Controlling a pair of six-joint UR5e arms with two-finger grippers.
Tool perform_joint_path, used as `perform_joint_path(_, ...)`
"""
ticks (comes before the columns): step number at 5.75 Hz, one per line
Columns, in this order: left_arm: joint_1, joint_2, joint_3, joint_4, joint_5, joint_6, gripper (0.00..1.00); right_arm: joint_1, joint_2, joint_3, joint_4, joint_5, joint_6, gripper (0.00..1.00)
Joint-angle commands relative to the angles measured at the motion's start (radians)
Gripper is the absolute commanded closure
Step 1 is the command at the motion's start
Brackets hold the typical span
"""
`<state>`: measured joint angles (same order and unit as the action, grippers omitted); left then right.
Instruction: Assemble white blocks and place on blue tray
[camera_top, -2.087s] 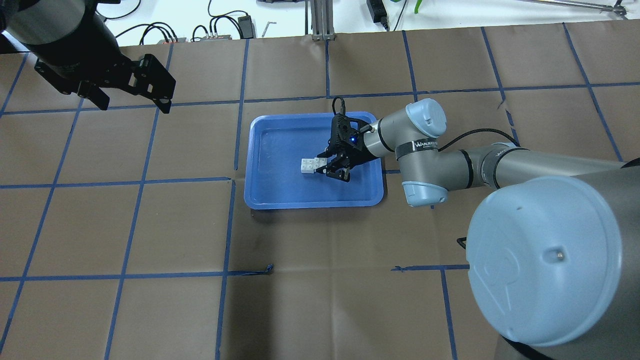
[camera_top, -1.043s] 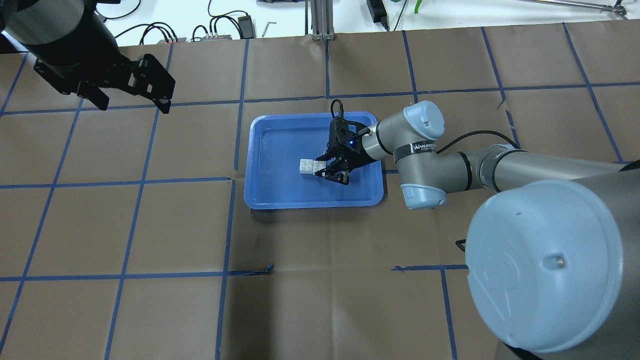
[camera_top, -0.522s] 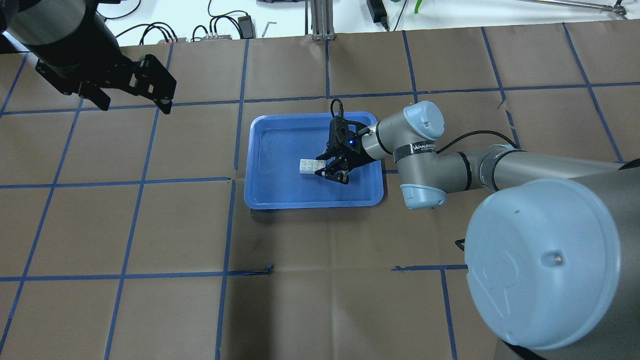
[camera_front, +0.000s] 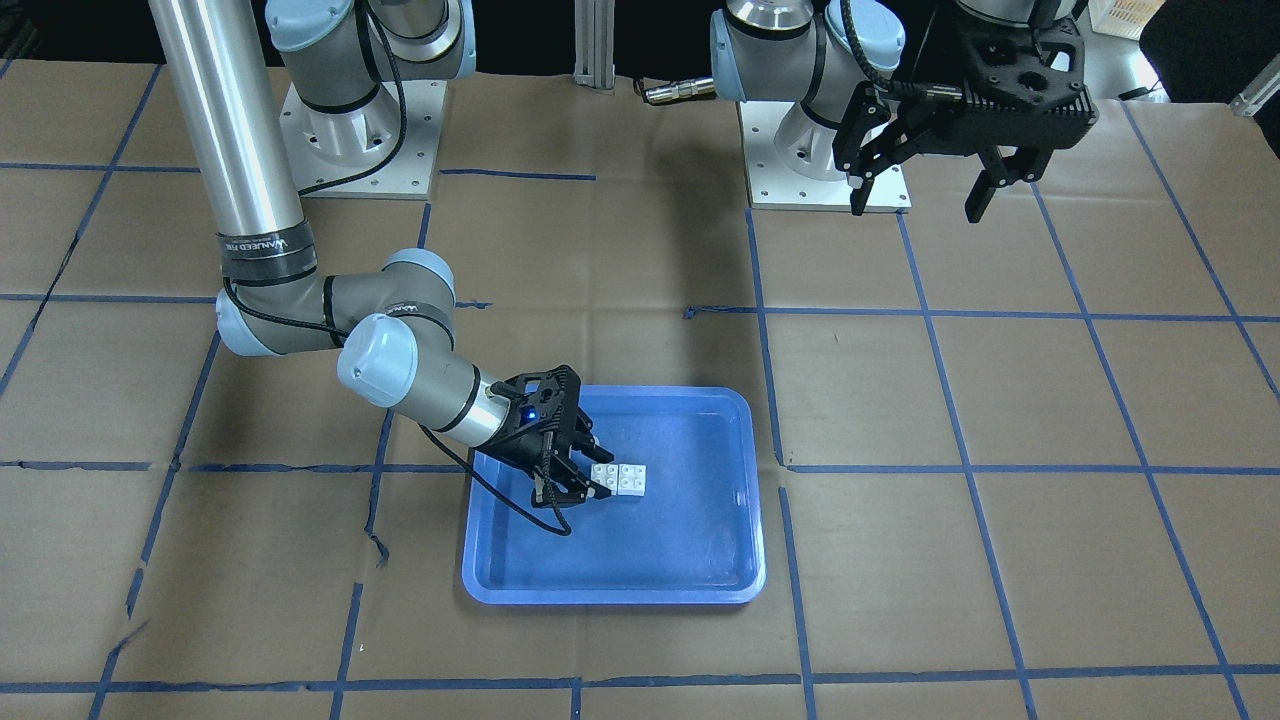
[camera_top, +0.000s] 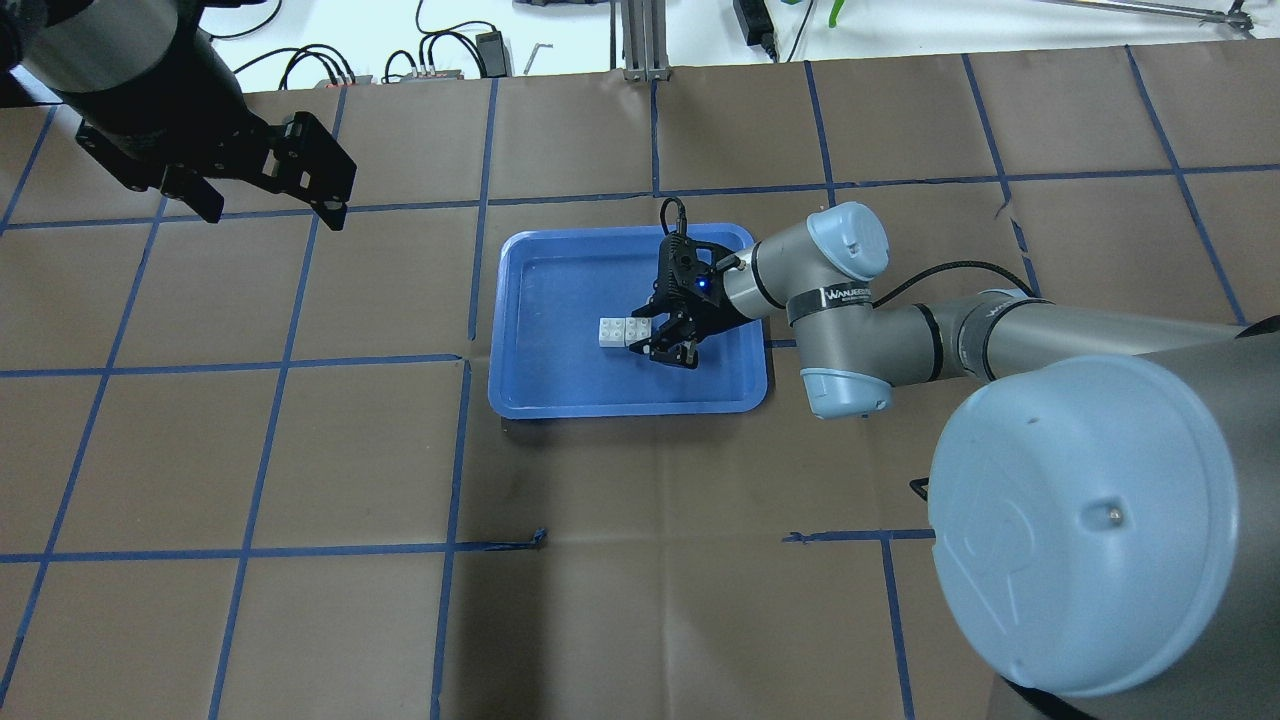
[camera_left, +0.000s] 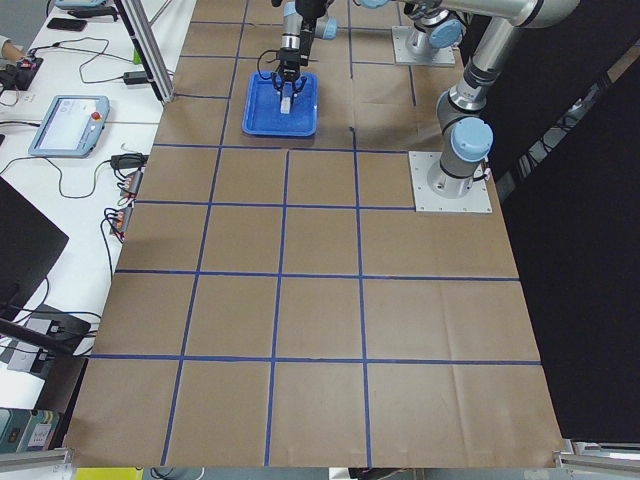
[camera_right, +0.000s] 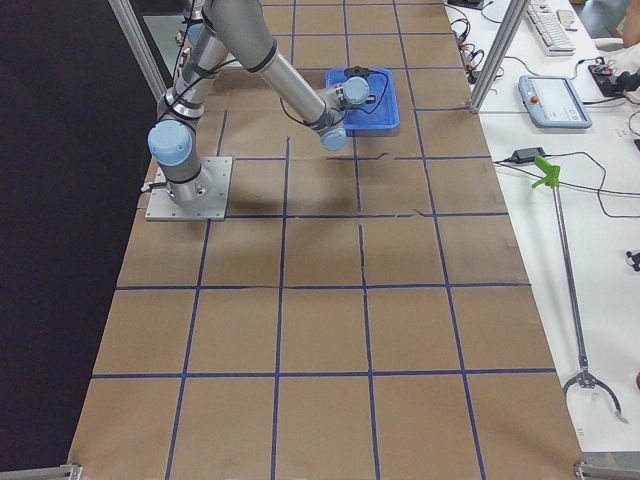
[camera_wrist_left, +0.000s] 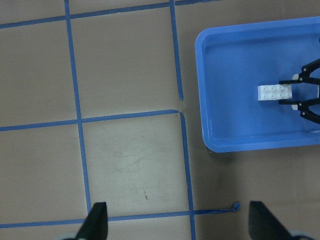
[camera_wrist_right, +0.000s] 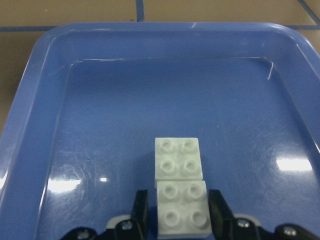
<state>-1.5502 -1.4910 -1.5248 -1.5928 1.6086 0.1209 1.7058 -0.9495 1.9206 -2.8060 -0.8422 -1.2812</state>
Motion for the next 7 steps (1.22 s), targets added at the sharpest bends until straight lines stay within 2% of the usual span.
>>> perform_joint_path(1, -0.004, 0.046, -0.026, -0.066, 0.007, 0.014, 0.01, 0.0, 0.0, 0.0, 0.0, 0.0, 0.0, 0.47)
perform_joint_path(2, 0.001, 0.032, -0.015, -0.065, 0.005, 0.014, 0.01, 0.0, 0.0, -0.002, 0.0, 0.0, 0.002, 0.42)
perform_joint_path(3, 0.001, 0.019, -0.012, -0.065, -0.005, 0.011, 0.01, -0.002, -0.006, -0.006, 0.002, -0.005, 0.061, 0.01)
perform_joint_path(4, 0.001, 0.0, 0.004, -0.064, -0.01, 0.003, 0.01, -0.008, -0.03, -0.018, 0.009, -0.033, 0.168, 0.0)
perform_joint_path(5, -0.001, 0.0, 0.011, -0.067, -0.021, 0.003, 0.01, -0.014, -0.084, -0.017, 0.037, -0.167, 0.28, 0.0)
perform_joint_path(7, -0.001, 0.001, 0.011, -0.07, -0.022, 0.0, 0.01, -0.021, -0.237, -0.025, 0.292, -0.35, 0.485, 0.0)
